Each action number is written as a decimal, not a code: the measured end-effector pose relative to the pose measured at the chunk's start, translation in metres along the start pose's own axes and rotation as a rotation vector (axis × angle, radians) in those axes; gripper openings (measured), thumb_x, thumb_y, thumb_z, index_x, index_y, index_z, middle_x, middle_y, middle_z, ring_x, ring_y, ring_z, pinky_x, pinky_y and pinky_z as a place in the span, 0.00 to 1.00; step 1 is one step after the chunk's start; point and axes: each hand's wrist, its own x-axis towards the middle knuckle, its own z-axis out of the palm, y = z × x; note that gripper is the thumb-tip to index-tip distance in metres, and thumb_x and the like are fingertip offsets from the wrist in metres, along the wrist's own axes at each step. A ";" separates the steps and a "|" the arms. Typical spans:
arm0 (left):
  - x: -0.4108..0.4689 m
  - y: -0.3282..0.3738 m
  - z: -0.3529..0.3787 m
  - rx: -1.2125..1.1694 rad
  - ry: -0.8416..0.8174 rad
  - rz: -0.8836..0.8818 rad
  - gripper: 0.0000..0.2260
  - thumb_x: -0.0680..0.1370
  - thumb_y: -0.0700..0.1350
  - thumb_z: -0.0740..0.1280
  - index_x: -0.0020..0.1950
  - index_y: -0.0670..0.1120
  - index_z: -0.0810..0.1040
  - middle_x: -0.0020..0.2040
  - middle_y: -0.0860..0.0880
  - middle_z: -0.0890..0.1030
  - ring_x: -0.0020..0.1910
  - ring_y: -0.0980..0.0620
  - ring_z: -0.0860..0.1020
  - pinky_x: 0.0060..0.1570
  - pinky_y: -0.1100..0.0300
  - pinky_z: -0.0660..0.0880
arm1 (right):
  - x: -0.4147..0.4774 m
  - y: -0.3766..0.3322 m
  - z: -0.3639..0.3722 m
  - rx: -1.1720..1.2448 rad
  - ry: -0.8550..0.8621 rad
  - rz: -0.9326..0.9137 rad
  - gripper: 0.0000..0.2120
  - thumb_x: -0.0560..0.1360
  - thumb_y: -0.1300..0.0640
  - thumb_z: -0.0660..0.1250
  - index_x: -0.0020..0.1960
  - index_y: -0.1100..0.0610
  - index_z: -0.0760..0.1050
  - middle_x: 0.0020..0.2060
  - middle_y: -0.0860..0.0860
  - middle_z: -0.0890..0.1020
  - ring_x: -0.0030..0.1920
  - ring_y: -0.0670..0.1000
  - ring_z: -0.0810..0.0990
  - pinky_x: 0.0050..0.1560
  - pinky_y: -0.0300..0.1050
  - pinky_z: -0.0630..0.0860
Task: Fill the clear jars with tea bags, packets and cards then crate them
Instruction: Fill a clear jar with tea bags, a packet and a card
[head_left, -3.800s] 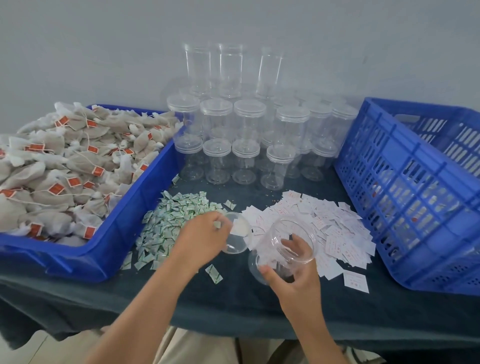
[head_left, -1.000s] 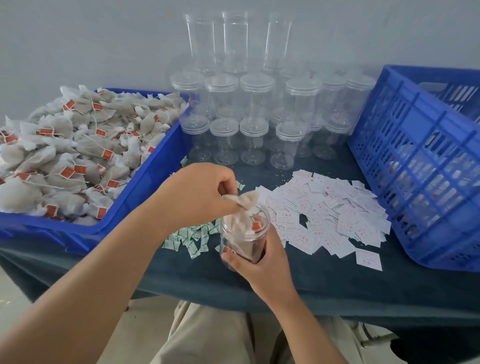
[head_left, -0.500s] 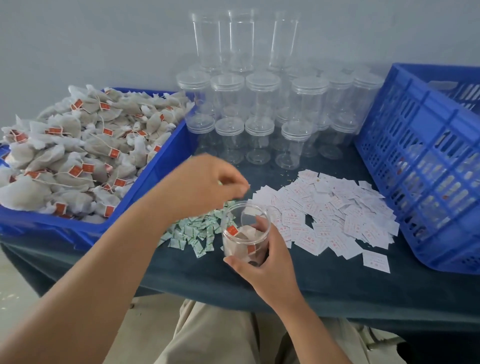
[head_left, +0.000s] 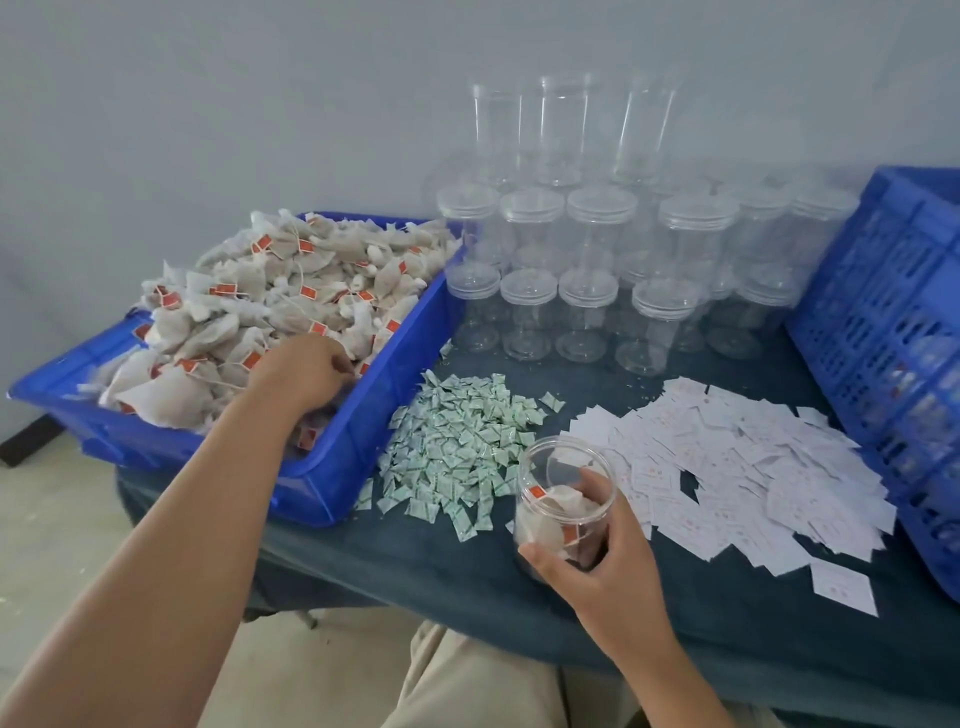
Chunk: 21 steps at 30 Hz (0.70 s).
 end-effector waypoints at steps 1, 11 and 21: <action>0.001 -0.001 -0.001 -0.003 0.060 0.006 0.07 0.80 0.46 0.70 0.43 0.54 0.84 0.38 0.52 0.86 0.33 0.52 0.83 0.31 0.60 0.73 | 0.000 0.000 0.000 -0.006 0.000 0.001 0.39 0.63 0.41 0.83 0.71 0.42 0.75 0.63 0.41 0.83 0.61 0.45 0.83 0.53 0.27 0.76; -0.044 0.041 -0.056 -0.551 0.321 0.130 0.07 0.83 0.50 0.65 0.60 0.54 0.79 0.45 0.57 0.82 0.40 0.58 0.81 0.42 0.51 0.81 | 0.001 -0.001 0.001 -0.029 -0.019 0.033 0.39 0.63 0.39 0.83 0.71 0.40 0.74 0.63 0.37 0.82 0.63 0.43 0.82 0.56 0.27 0.76; -0.147 0.161 -0.009 -0.309 -0.415 0.736 0.07 0.83 0.49 0.68 0.54 0.56 0.87 0.40 0.63 0.84 0.38 0.64 0.81 0.40 0.69 0.76 | 0.001 0.002 0.000 -0.075 -0.011 0.039 0.38 0.65 0.38 0.85 0.71 0.41 0.73 0.61 0.39 0.82 0.60 0.46 0.83 0.51 0.31 0.79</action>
